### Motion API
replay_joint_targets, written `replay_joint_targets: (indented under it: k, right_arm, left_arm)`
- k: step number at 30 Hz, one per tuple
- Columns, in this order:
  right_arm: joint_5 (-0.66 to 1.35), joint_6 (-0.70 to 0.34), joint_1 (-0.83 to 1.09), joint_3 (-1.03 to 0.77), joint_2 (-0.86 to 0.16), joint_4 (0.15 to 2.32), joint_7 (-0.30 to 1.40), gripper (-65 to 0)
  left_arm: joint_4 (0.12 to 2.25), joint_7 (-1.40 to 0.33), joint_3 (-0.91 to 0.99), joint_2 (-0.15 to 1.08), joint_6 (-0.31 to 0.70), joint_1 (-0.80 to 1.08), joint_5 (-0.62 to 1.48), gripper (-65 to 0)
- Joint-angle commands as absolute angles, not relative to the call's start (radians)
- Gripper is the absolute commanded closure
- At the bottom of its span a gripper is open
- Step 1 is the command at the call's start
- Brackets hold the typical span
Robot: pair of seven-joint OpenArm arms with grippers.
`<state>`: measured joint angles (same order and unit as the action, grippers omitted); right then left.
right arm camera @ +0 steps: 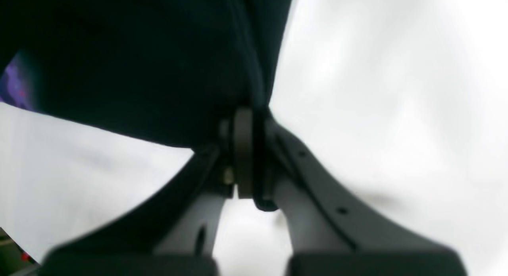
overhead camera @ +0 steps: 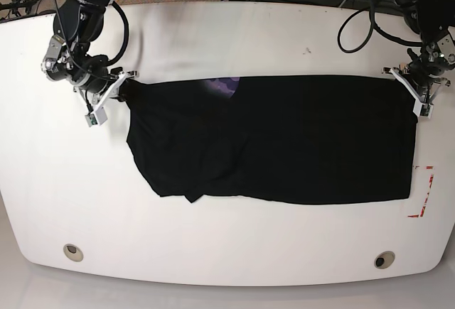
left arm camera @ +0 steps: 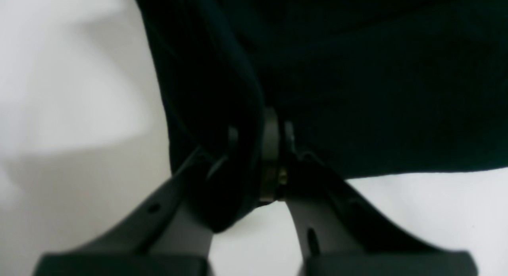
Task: Fold the T-shirt properly
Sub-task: 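Pull the shirt with both grippers away from the robot to smooth it, then open the right gripper and release the shirt edge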
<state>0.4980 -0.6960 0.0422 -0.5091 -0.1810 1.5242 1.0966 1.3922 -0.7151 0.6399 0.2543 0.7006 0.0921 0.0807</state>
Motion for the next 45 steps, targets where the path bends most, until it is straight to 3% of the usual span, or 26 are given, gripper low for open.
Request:
replay_joint_targets:
  k: [1,10,14,23,27,29,32,34,42,45]
  right_arm:
    - [0.518,-0.698,0.054,-0.516,-0.200,1.563,1.095,0.0]
    - [0.512,-0.698,0.223,-0.521,-0.228,1.805,1.127,0.0]
    - [0.516,-0.698,0.309,-0.552,-0.228,1.853,1.127,0.0]
    - [0.518,-0.698,0.414,-0.624,-0.219,1.910,1.127,-0.5]
    - [0.515,-0.698,0.420,-0.624,-0.219,1.908,1.122,-16.8]
    - [0.513,-0.698,0.410,-0.624,-0.219,1.908,1.121,-30.9]
    - [0.519,-0.698,0.386,-0.624,-0.219,1.928,1.124,-44.9]
    - [0.518,-0.698,0.383,-0.624,-0.219,1.940,1.124,-47.6]
    - [0.507,-0.698,0.219,-0.615,-0.229,1.903,1.136,-46.6]
    - [0.495,-0.698,0.136,-0.615,-0.252,1.863,1.213,-46.6]
  left_arm:
    - [1.409,-0.760,0.641,0.291,0.698,0.119,0.047,-1.7]
    - [1.573,-0.782,0.644,0.288,0.698,0.271,0.048,-3.6]
    - [1.630,-0.837,0.645,0.286,0.698,0.326,0.051,-9.0]
    - [1.646,-0.849,0.641,0.285,0.698,0.386,0.051,-10.3]
    - [1.647,-0.849,0.610,0.285,0.698,0.389,0.051,-19.7]
    - [1.647,-0.849,0.605,0.285,0.698,0.386,0.051,-26.0]
    - [1.650,-0.849,0.579,0.285,0.698,0.369,0.053,-31.5]
    - [1.669,-0.849,0.578,0.285,0.698,0.354,0.053,-31.9]
    - [1.828,-0.858,0.575,0.262,0.698,0.344,0.053,-31.9]
    - [1.897,-0.909,0.572,0.257,0.698,0.344,0.053,-31.9]
